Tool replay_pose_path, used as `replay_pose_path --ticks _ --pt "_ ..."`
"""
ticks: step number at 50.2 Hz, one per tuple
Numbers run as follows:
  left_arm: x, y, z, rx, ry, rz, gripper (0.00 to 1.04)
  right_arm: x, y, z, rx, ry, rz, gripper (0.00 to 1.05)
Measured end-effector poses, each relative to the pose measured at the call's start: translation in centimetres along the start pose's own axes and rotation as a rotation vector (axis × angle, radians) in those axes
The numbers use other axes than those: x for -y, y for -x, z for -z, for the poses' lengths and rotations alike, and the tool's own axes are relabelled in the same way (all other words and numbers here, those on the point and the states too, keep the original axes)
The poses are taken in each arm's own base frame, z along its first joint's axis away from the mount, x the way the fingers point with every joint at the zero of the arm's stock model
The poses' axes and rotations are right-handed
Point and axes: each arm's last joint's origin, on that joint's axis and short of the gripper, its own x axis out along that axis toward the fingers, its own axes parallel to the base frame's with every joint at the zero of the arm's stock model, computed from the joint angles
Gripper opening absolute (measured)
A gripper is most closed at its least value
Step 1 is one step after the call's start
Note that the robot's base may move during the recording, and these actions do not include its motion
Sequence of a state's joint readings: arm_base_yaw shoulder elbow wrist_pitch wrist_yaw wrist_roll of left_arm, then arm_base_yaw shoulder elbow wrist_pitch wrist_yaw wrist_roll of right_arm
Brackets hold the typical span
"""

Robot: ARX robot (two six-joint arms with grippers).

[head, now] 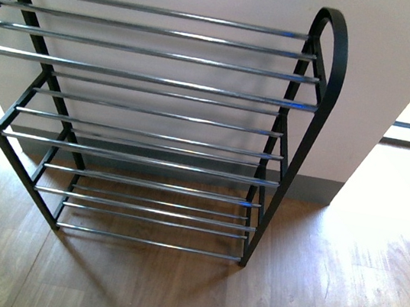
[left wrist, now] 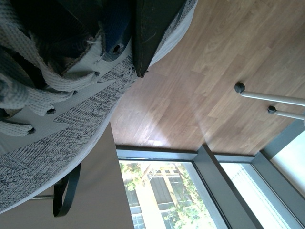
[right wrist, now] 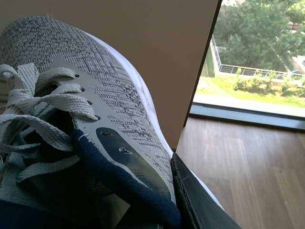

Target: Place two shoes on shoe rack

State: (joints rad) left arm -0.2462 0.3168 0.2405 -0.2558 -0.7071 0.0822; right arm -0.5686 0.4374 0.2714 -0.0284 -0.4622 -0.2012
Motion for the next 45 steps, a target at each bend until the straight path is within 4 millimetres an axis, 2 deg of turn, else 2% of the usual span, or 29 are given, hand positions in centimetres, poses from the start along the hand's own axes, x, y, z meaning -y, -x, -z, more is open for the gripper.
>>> replay_pose_path --ticks 45 --pt "-0.06 -0.02 0.00 -0.003 -0.001 -0.023 0.02 -0.04 0.03 -0.15 0.007 0.000 -0.016 0.01"
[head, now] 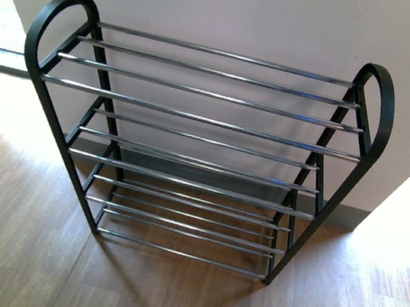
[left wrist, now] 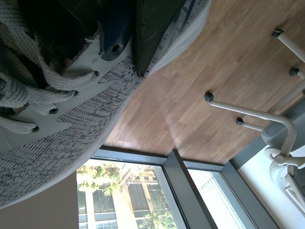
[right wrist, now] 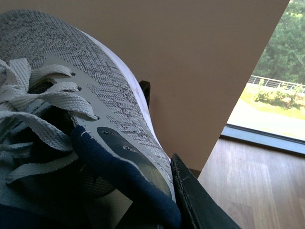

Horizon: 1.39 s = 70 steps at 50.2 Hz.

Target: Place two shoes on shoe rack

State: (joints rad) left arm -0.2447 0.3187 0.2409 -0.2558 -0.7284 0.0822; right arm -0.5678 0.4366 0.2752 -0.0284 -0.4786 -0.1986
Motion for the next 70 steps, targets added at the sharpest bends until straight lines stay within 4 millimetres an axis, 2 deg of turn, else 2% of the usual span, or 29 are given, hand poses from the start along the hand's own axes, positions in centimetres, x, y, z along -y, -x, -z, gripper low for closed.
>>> replay_pose_path --ticks 70 --pt "0.09 0.00 0.01 0.001 -0.001 0.024 0.02 0.06 -0.03 0.15 -0.008 -0.002 0.018 0.01"
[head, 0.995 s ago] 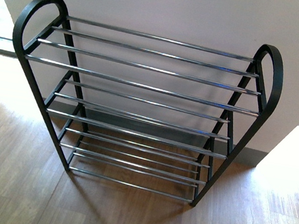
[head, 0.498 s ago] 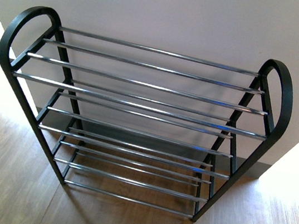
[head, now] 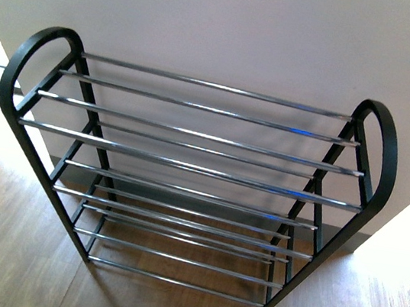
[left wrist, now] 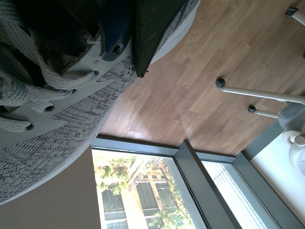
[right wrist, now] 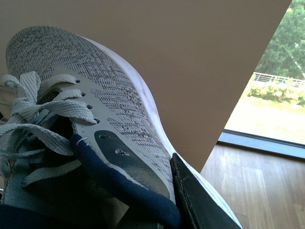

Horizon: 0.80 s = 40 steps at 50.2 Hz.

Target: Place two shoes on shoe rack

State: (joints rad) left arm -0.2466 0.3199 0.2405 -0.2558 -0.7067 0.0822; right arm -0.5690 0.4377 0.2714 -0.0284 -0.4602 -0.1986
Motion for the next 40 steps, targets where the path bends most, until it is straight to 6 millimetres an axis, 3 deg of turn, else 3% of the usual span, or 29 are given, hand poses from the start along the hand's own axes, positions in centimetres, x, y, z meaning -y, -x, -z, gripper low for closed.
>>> replay_pose_path --ticks 24,31,40 --pt "0.0 0.0 0.0 0.000 0.000 -0.001 0.02 0.1 -0.5 -0.4 0.035 -0.053 -0.071 0.01" --pt "0.0 0.0 0.0 0.000 0.000 -0.001 0.02 -0.1 -3.6 -1.8 -0.122 -0.213 -0.090 0.01" --pt "0.0 0.0 0.0 0.000 0.000 -0.001 0.02 -1.0 -9.5 -4.2 -0.297 -0.369 -0.036 0.01"
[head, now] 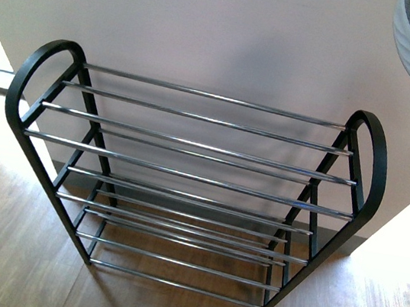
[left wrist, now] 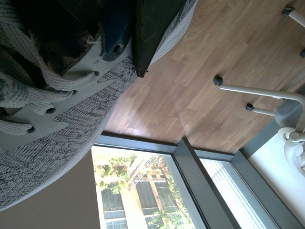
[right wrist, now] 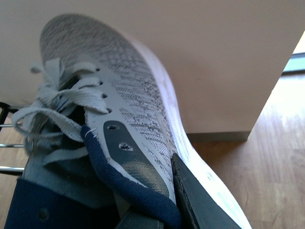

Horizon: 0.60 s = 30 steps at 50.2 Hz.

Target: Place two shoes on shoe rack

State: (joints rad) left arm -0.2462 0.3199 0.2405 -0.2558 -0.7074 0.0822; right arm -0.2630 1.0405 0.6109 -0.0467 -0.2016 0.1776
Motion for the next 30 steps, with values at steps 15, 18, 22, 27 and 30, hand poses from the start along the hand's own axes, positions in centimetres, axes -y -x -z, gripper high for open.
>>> replay_pose_path --ticks 15,18,22,27,30 --pt "0.0 0.0 0.0 0.000 0.000 0.000 0.02 -4.3 -3.8 -2.0 -0.183 -0.116 0.025 0.01" --pt "0.0 0.0 0.0 0.000 0.000 0.000 0.02 -5.0 -4.4 -1.7 -0.220 -0.158 0.019 0.01" --pt "0.0 0.0 0.0 0.000 0.000 0.000 0.02 -6.0 -5.2 -1.1 -0.260 -0.216 0.016 0.01" --pt "0.0 0.0 0.0 0.000 0.000 0.000 0.02 -6.8 -5.9 -0.3 -0.289 -0.274 0.039 0.01" --pt "0.0 0.0 0.0 0.000 0.000 0.000 0.02 -6.9 -6.1 0.0 -0.304 -0.309 0.049 0.01"
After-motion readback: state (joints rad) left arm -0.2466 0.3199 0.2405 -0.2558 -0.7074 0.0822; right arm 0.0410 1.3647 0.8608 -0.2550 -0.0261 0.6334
